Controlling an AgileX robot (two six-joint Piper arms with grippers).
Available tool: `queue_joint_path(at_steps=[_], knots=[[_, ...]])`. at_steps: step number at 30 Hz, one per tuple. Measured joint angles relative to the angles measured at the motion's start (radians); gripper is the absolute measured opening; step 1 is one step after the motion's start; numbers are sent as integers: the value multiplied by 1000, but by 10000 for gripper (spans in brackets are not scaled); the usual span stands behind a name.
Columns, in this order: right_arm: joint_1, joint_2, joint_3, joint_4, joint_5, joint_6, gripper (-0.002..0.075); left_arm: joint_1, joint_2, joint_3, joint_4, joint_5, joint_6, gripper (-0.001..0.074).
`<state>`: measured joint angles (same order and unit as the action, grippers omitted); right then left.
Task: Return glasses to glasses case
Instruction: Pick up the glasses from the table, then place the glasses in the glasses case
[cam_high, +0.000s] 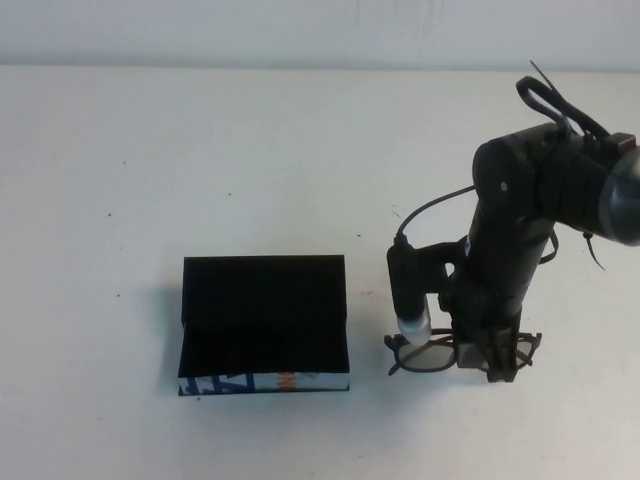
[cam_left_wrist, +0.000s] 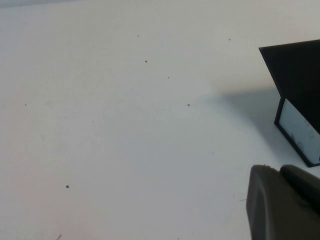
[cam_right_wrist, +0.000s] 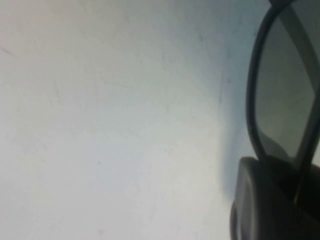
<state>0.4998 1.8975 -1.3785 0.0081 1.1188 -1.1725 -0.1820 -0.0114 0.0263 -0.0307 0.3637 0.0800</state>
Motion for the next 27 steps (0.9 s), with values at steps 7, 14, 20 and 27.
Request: queue_joint_path(at_steps=[7, 14, 20, 27], knots=[[124, -90, -65, 0, 90, 180, 62, 0, 0, 0, 0, 0, 0, 0], [279, -48, -247, 2, 102, 227, 62, 0, 0, 0, 0, 0, 0, 0], [346, 100, -420, 2, 105, 231, 62, 0, 0, 0, 0, 0, 0, 0], [369, 231, -538, 4, 105, 231, 62, 0, 0, 0, 0, 0, 0, 0]])
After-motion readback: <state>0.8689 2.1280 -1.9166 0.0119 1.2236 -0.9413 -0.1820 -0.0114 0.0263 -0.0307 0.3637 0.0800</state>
